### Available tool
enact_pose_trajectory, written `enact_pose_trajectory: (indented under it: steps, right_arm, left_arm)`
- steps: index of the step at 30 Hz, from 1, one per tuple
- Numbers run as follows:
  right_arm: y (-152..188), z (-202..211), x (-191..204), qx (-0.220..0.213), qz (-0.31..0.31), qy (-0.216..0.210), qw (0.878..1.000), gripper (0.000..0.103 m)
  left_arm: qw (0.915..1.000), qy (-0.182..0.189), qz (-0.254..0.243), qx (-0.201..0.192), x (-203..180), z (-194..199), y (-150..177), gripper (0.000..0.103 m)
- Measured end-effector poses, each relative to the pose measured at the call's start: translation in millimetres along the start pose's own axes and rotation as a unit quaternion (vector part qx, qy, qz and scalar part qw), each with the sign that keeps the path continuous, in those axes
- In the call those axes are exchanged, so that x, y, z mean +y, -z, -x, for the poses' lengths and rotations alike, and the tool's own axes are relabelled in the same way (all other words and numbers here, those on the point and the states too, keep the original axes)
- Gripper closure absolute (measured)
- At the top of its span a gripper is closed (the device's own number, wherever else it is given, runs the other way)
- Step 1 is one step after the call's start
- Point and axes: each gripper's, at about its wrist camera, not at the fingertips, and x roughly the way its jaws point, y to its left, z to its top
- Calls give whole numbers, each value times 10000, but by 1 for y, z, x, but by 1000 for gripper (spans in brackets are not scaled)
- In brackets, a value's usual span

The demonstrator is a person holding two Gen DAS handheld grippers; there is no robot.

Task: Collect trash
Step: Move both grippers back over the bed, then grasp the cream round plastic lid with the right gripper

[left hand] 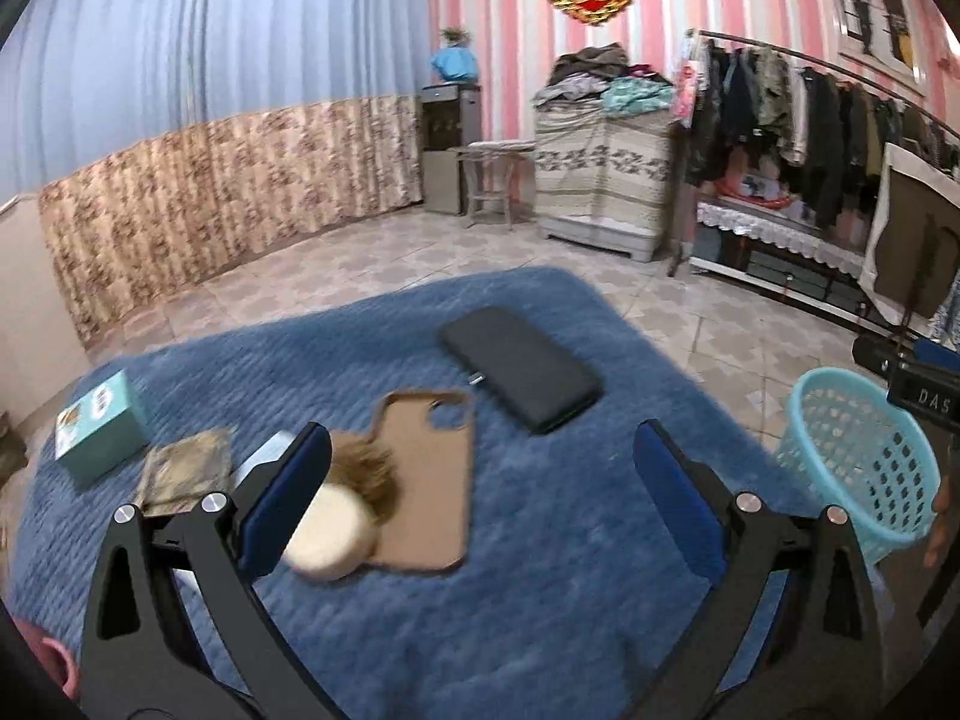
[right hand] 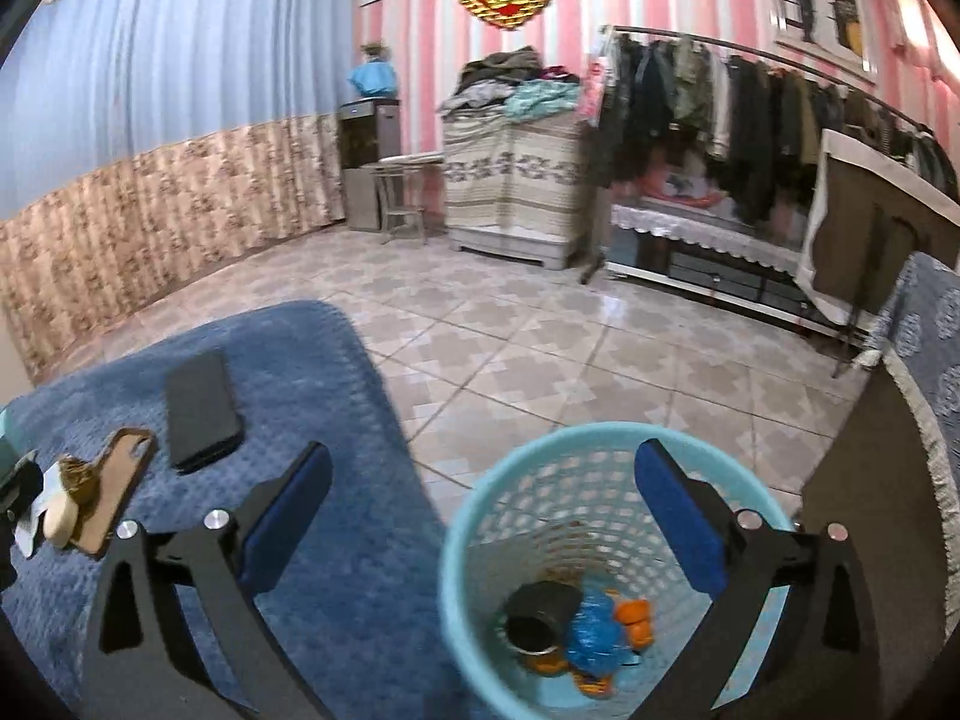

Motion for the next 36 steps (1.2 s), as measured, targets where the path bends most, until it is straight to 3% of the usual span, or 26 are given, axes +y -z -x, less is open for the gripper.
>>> enact_pose_trajectory:
  steps: [11, 18, 25, 29, 36]
  right_arm:
    - [11, -11, 81, 287, 338, -728, 9964, 4]
    - [23, -12, 149, 337, 968, -1025, 9894, 4]
    - [47, 1, 219, 408, 1627, -1594, 9729, 4]
    - [63, 5, 254, 580, 1849, -2010, 9602, 5]
    - [84, -2, 296, 806, 2298, -2203, 9445, 5]
  left_arm:
    - [9956, -785, 372, 357, 98, 11, 45, 6]
    - [9882, -1284, 603, 580, 158, 11, 63, 6]
    - [9826, -1604, 724, 598, 197, 12, 73, 6]
    - [9809, -1577, 924, 665, 211, 11, 79, 6]
    - [9786, -1659, 1003, 693, 223, 15, 87, 6]
